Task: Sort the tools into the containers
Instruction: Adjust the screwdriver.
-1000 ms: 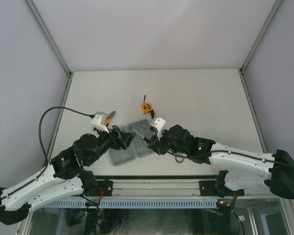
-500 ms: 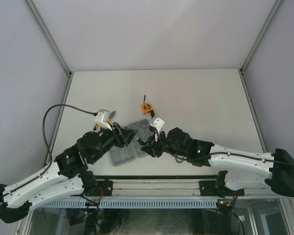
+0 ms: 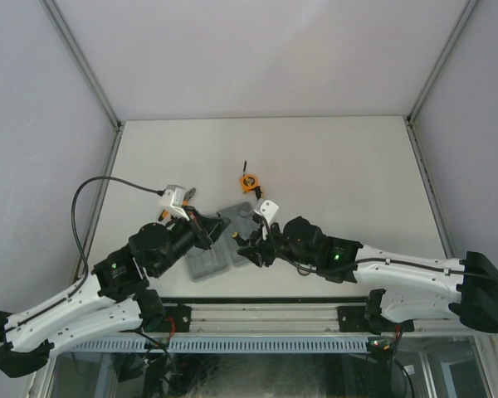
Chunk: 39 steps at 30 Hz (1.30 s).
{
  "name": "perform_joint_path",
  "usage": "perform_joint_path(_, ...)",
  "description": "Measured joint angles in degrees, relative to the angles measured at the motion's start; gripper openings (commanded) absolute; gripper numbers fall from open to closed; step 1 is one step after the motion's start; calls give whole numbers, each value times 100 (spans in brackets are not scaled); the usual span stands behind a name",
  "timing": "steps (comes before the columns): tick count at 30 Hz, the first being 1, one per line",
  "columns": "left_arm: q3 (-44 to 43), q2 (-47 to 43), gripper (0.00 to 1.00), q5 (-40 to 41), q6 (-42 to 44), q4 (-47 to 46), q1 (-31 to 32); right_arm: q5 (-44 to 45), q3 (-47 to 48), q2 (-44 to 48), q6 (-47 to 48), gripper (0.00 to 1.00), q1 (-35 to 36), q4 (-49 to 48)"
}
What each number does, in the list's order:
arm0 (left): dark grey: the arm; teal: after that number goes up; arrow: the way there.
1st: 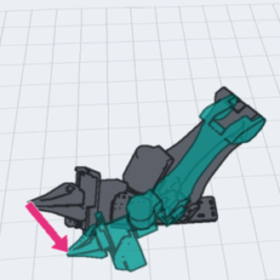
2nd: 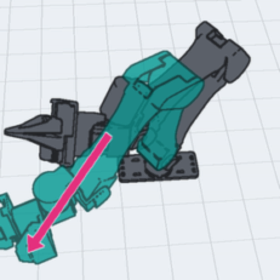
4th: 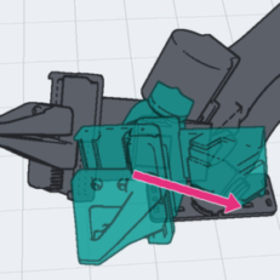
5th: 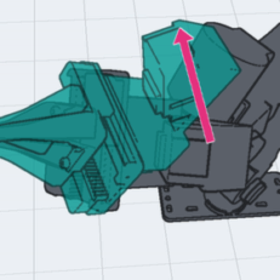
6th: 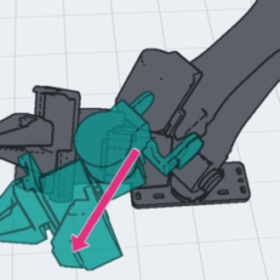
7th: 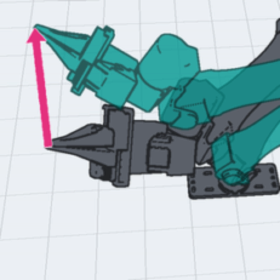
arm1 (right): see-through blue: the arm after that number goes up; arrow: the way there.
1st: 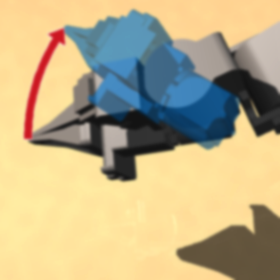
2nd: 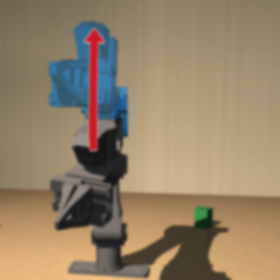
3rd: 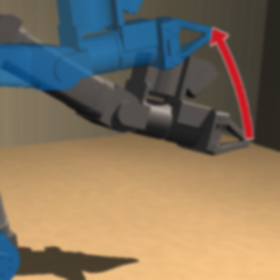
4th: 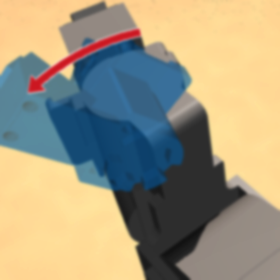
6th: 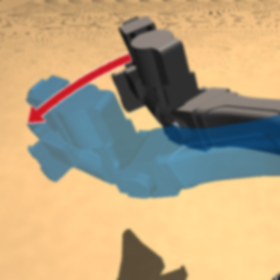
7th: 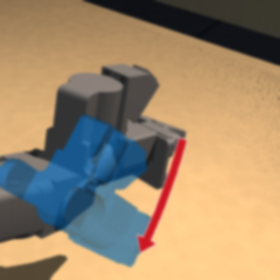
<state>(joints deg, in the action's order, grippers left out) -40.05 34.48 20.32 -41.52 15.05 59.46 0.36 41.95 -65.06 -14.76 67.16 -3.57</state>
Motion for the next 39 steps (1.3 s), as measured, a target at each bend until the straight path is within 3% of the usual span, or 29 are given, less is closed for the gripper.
perform_joint_path(6, 0, 0, 0, 11, 9, 35, 0, 83, 0, 9, 4, 44, 0, 22)
perform_joint_path(11, 0, -2, 0, 37, 11, 105, 0, 96, 0, 42, 22, 45, 0, 101)
perform_joint_path(14, 0, -2, 0, 48, 11, 149, 0, 101, 0, 59, 46, 37, 0, 140)
perform_joint_path(18, 0, 2, 3, 57, 11, 190, 0, 83, 0, 61, 63, 17, 0, 170)
perform_joint_path(19, 0, 4, 8, 57, 11, 192, 0, 70, 0, 61, 74, 13, 2, 173)
perform_joint_path(22, 0, 44, 37, 74, 24, 210, 0, 59, 0, 61, 85, 5, 7, 179)
perform_joint_path(24, 0, 59, 49, 103, 33, 229, 0, 94, 0, 61, 55, 1, 7, 197)
perform_joint_path(34, -20, 81, 76, 245, 31, 437, -31, 715, 0, 140, -166, 0, 2, 428)
perform_joint_path(39, -22, 160, 81, 236, 9, 684, -350, 1156, 0, 140, -372, 0, -4, 516)
